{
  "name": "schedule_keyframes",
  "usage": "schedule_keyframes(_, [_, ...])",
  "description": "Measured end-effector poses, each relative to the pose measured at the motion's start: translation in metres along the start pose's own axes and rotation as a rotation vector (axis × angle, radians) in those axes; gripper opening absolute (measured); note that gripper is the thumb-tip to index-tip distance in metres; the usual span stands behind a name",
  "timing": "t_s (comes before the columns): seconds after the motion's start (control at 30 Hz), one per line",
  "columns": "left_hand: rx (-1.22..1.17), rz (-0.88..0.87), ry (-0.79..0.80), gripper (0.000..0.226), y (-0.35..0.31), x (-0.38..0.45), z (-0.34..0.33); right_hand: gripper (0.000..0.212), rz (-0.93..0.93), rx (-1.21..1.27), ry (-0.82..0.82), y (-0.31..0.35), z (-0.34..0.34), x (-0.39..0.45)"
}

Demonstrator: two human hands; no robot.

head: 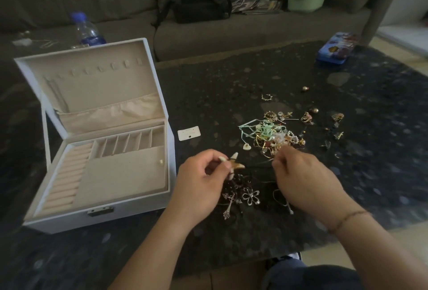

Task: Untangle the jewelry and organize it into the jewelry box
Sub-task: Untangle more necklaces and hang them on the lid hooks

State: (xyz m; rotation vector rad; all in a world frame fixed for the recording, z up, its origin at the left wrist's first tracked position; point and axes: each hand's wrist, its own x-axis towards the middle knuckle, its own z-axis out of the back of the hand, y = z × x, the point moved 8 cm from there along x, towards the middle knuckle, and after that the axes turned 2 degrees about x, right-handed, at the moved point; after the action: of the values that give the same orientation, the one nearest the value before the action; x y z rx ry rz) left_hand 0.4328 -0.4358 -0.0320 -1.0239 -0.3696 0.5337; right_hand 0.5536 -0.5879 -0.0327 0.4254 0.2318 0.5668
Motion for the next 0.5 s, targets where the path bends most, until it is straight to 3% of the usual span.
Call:
schedule_keyframes(0.1, [-0.029, 0.005, -0.044, 0.017, 0.002, -0.001, 0.006, 0.012, 0.048, 0.031, -0.056, 0.004, 0.002, 0.000])
schedule_keyframes(0.17, [-0.048, 0.031, -0.012, 0.017, 0.003, -0.002, 0.004, 0.026, 0.155, 0.172, -0.207, 0.016, 0.012, -0.006])
schedule_keyframes(0.23, [-0.068, 0.034, 0.016, 0.017, 0.001, -0.003, 0.001, 0.025, 0.283, 0.289, -0.295, 0.033, 0.022, -0.014])
schedule_keyframes(0.33, [-0.091, 0.016, 0.046, 0.017, -0.003, -0.005, -0.003, 0.021, 0.337, 0.359, -0.225, 0.044, 0.011, -0.016])
schedule_keyframes(0.4, [-0.077, -0.001, 0.088, 0.016, -0.003, -0.005, -0.006, 0.002, 0.316, 0.446, -0.184, 0.042, 0.007, -0.013])
schedule_keyframes(0.43, [-0.057, -0.012, 0.110, 0.015, -0.003, -0.005, -0.007, 0.014, 0.296, 0.474, -0.171, 0.041, 0.007, -0.012])
schedule_keyframes(0.5, [-0.017, -0.028, 0.139, 0.014, -0.003, -0.005, -0.009, 0.019, 0.252, 0.482, -0.100, 0.036, 0.002, -0.011])
